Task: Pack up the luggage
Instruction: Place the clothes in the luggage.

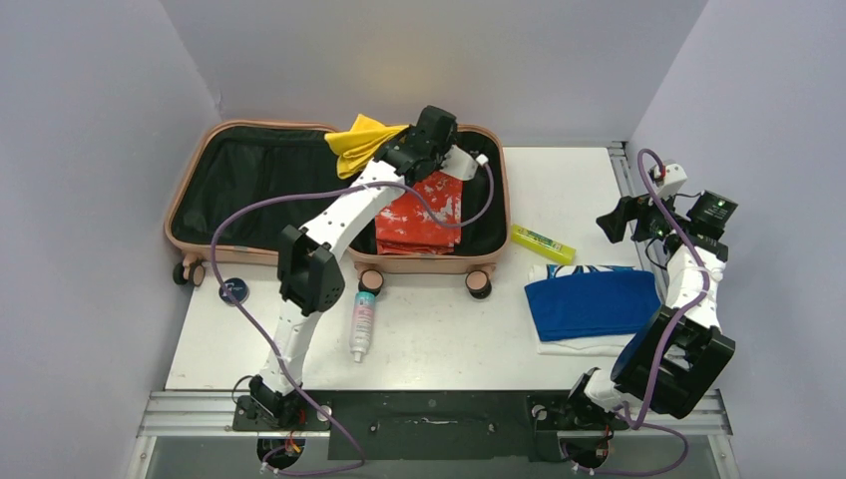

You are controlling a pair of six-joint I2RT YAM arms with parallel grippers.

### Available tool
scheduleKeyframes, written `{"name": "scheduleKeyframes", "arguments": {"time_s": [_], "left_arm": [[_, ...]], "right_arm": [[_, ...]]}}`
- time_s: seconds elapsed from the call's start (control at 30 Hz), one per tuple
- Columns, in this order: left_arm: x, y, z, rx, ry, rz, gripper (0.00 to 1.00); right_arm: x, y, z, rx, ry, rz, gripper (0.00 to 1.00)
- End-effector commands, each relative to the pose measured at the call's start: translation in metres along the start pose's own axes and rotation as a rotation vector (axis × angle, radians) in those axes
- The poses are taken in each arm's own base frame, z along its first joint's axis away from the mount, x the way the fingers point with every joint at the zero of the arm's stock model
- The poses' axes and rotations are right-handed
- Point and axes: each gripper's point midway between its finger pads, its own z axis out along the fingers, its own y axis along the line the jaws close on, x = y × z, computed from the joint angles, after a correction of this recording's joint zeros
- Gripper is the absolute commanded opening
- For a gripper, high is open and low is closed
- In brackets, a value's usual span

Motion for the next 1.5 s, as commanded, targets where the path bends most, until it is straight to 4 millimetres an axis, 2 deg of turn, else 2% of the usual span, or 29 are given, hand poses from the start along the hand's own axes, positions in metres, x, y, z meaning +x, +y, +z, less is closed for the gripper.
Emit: {"name": "scheduleKeyframes", "arguments": {"time_s": [0.0,0.23,0.43,0.63,0.7,0.73,0.77,0.8,0.87,0.9,0.93,0.97,1.03,1.17,1.23,1.33,1.4,1.47], "left_arm": [[-0.003,0.043,-0.03,-0.092,0.016,-0.141,0.0],[-0.019,0.034,-0.036,-0.07,-0.003,-0.135,0.0],[-0.021,0.011,-0.04,0.002,0.015,-0.137,0.0],[-0.036,-0.017,-0.051,0.112,-0.021,-0.168,0.02],[-0.041,-0.027,-0.058,0.164,-0.046,-0.166,0.14],[-0.043,-0.031,-0.063,0.188,-0.064,-0.169,0.27],[-0.045,-0.035,-0.068,0.208,-0.081,-0.171,0.45],[-0.046,-0.038,-0.073,0.23,-0.1,-0.17,0.68],[-0.047,-0.042,-0.081,0.257,-0.131,-0.176,0.89],[-0.047,-0.042,-0.085,0.261,-0.142,-0.184,0.95],[-0.048,-0.04,-0.089,0.261,-0.154,-0.195,1.0],[-0.048,-0.038,-0.093,0.259,-0.171,-0.209,0.97],[-0.049,-0.024,-0.099,0.227,-0.196,-0.268,0.96],[-0.041,0.021,-0.108,0.108,-0.279,-0.467,0.96],[-0.029,0.047,-0.112,0.042,-0.339,-0.607,0.96],[-0.003,0.068,-0.11,-0.024,-0.392,-0.823,0.96],[0.019,0.068,-0.097,-0.081,-0.338,-0.894,0.96],[0.041,0.057,-0.08,-0.101,-0.253,-0.955,0.99]], "right_arm": [[-0.019,0.006,-0.006,-0.012,-0.057,-0.062,0.9],[-0.018,0.006,-0.006,-0.015,-0.057,-0.065,0.9],[-0.017,0.007,-0.005,-0.023,-0.058,-0.06,0.9],[-0.018,0.007,-0.006,-0.022,-0.06,-0.062,0.9],[-0.018,0.008,-0.006,-0.023,-0.059,-0.062,0.9],[-0.018,0.008,-0.006,-0.023,-0.058,-0.063,0.9],[-0.018,0.008,-0.006,-0.023,-0.058,-0.063,0.9],[-0.018,0.007,-0.006,-0.022,-0.058,-0.063,0.9],[-0.019,0.007,-0.006,-0.022,-0.057,-0.063,0.9],[-0.02,0.007,-0.006,-0.023,-0.059,-0.064,0.9],[-0.02,0.007,-0.006,-0.025,-0.059,-0.064,0.9],[-0.021,0.008,-0.006,-0.028,-0.06,-0.063,0.9],[-0.022,0.009,-0.005,-0.034,-0.061,-0.063,0.9],[-0.029,0.016,0.0,-0.061,-0.055,-0.07,0.9],[-0.035,0.025,0.007,-0.086,-0.041,-0.061,0.9],[-0.047,0.058,0.028,-0.192,0.002,-0.053,0.9],[-0.057,0.084,0.045,-0.277,0.031,-0.049,0.9],[-0.069,0.114,0.065,-0.358,0.045,-0.047,0.9]]}}
